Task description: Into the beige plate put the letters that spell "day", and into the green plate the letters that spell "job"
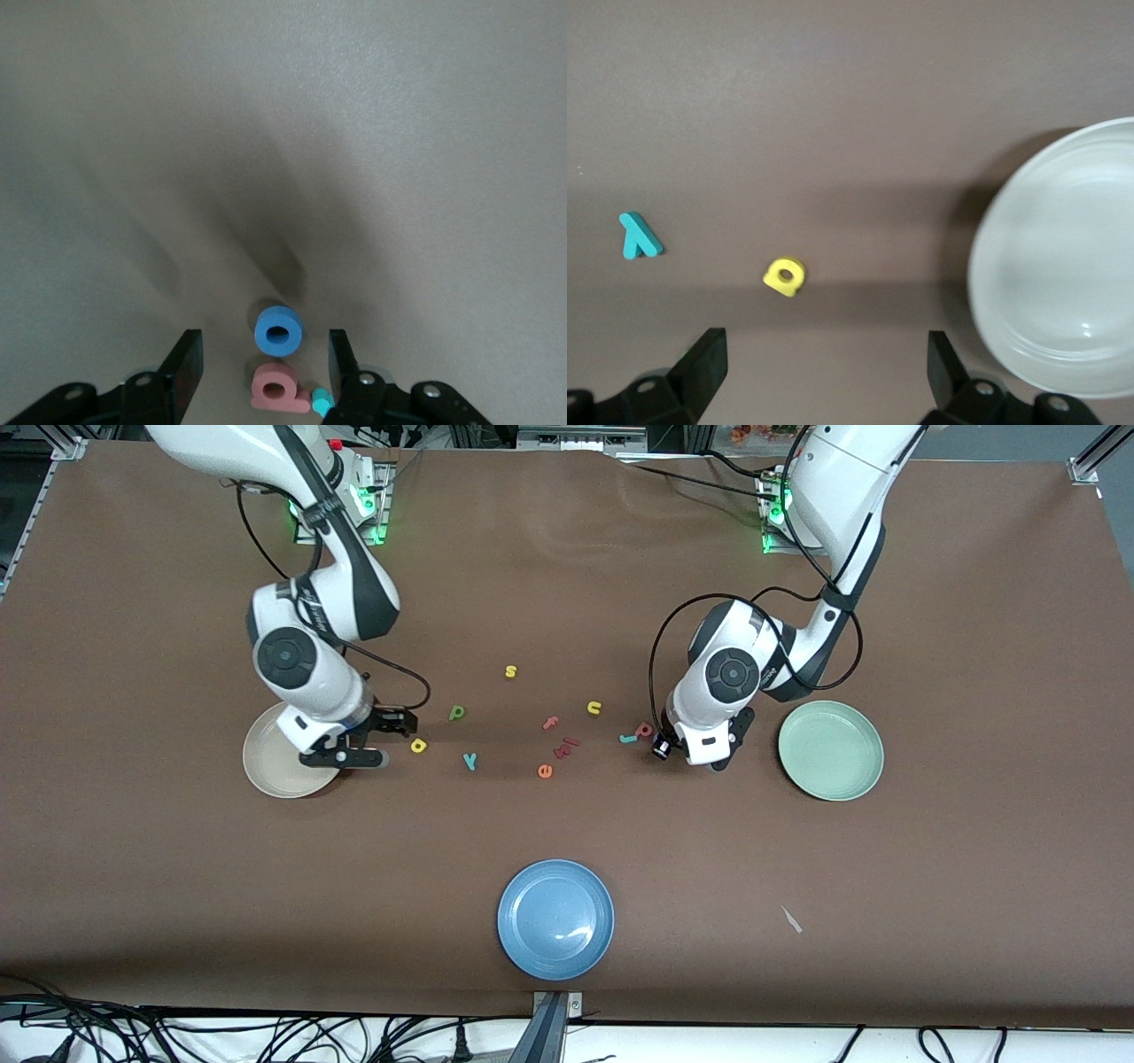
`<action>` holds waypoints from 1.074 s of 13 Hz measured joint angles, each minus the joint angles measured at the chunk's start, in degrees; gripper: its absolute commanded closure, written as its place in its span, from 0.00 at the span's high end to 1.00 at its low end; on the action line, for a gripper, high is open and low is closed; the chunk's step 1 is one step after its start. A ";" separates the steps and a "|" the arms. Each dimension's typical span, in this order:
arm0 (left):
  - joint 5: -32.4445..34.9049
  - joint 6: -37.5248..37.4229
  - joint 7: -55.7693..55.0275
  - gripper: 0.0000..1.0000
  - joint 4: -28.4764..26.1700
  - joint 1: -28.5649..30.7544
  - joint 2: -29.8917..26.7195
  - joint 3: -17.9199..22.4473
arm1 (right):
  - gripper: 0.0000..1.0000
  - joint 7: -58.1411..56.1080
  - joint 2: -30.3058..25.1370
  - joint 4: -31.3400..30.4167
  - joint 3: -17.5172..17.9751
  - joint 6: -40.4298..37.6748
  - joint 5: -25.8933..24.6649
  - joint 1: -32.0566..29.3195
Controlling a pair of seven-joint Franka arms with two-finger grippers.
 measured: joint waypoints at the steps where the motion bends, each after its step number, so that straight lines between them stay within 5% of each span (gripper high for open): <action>1: 0.00 0.16 -0.18 0.59 0.00 -0.14 0.13 0.00 | 1.00 1.19 1.58 0.04 0.05 1.81 0.00 0.66; 7: 0.00 1.93 -0.83 0.59 0.00 -0.70 1.59 0.04 | 0.98 2.88 6.01 1.76 0.05 3.88 2.77 1.38; 14: 0.00 2.79 -1.01 0.26 0.24 -1.41 2.39 0.07 | 0.80 2.89 9.72 4.15 0.05 3.88 4.55 1.41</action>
